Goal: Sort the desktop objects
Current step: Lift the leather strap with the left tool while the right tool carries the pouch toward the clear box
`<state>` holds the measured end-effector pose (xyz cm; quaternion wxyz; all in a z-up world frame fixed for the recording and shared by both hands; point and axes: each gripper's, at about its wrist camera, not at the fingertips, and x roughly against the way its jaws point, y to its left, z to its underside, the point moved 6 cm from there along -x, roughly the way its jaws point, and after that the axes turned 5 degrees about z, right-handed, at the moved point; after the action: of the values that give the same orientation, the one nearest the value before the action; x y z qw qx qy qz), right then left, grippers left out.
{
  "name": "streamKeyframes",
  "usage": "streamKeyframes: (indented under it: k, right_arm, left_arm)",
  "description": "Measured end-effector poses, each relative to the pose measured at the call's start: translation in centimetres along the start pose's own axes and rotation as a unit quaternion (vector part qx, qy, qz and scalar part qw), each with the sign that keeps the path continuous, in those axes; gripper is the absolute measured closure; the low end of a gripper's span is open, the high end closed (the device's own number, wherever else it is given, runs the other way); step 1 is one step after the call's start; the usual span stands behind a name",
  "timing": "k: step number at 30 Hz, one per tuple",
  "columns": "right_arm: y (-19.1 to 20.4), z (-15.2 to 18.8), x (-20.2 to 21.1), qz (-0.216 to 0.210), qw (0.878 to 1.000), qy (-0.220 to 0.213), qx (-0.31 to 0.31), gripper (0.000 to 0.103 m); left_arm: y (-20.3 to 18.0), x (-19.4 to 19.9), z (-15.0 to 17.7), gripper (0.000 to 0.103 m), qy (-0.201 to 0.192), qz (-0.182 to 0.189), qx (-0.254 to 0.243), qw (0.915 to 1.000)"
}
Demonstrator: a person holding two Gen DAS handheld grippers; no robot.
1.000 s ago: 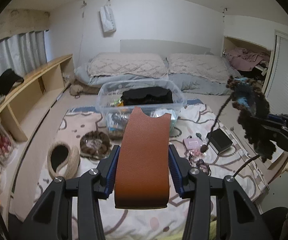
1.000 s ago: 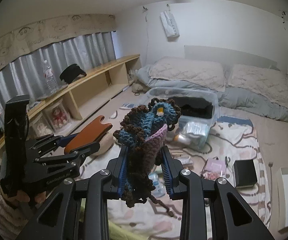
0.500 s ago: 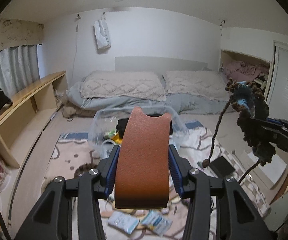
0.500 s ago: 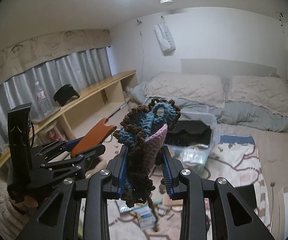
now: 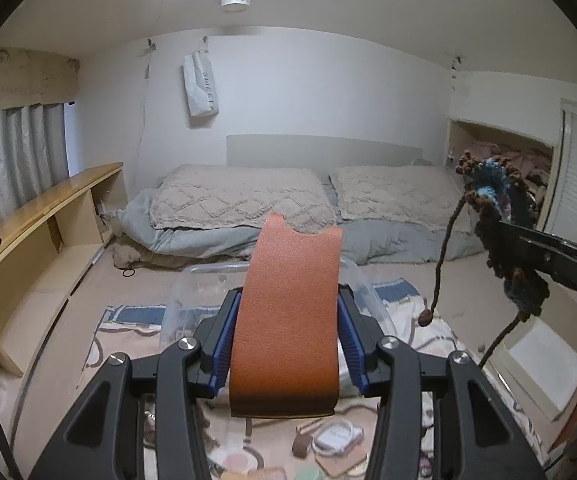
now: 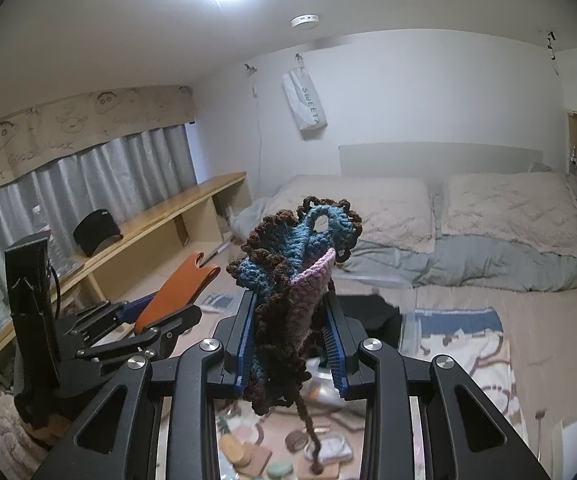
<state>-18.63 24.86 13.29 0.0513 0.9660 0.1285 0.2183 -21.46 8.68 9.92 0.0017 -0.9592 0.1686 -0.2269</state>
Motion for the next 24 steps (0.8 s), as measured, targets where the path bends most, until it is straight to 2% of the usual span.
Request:
streamKeyframes:
  k: [5, 9, 17, 20, 24]
  right_arm:
    - [-0.5, -1.4, -2.9, -0.004, 1.0, -0.002, 0.002, 0.071]
    - [-0.6, -2.1, -5.3, -0.004, 1.0, -0.001, 0.011, 0.071]
    - [-0.9, -3.6, -10.5, 0.022, 0.999, -0.021, 0.032, 0.071]
    - [-0.4, -3.6, -12.3, 0.017, 0.998, -0.039, 0.043, 0.071]
    - [0.0, -2.0, -15.7, 0.003, 0.999, -0.019, 0.046, 0.071]
  left_arm:
    - [1.2, -2.5, -0.8, 0.057, -0.005, 0.002, 0.017, 0.9998]
    - [2.4, -4.6, -0.3, 0.056, 0.001, 0.0, 0.023, 0.9997]
    - [5.0, -7.7, 0.2, 0.056, 0.018, -0.007, 0.043, 0.9989]
    - [5.8, -8.3, 0.1, 0.056, 0.018, -0.011, 0.049, 0.9986]
    - [6.6, -8.6, 0.2, 0.056, 0.02, -0.014, 0.055, 0.9982]
